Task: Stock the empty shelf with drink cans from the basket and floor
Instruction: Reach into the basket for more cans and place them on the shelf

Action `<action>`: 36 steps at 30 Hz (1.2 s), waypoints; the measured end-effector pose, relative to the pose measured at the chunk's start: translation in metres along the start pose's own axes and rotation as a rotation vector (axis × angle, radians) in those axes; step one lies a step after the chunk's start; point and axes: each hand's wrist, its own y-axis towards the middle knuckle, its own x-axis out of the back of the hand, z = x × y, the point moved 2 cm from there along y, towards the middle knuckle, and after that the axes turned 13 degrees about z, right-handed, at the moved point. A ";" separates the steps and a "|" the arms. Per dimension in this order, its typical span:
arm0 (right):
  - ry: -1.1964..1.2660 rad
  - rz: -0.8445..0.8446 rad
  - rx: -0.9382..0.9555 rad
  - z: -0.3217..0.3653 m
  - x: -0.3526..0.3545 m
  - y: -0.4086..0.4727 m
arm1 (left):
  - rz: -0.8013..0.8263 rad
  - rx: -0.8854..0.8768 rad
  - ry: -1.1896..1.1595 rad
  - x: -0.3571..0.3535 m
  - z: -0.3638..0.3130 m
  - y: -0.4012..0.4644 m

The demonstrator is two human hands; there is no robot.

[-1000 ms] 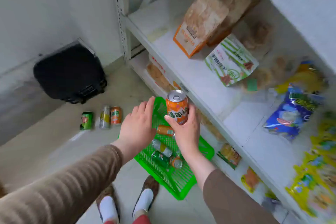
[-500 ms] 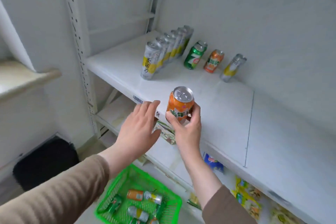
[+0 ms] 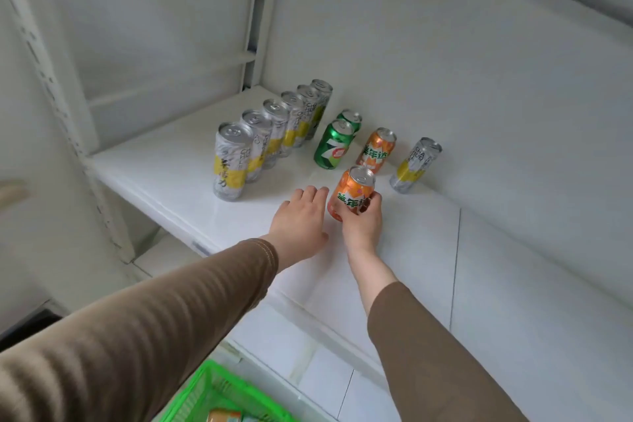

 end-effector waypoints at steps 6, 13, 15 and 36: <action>-0.064 -0.056 -0.040 0.003 0.007 0.067 | -0.015 -0.007 0.067 0.004 -0.008 0.063; -0.111 -0.073 -0.073 0.007 0.011 0.107 | -0.028 -0.037 0.075 0.002 -0.016 0.103; -0.112 -0.076 -0.075 0.006 0.010 0.109 | -0.032 -0.039 0.072 -0.001 -0.017 0.107; -0.145 0.118 0.207 0.014 0.011 -0.118 | -0.096 -0.117 -0.447 0.002 0.024 -0.082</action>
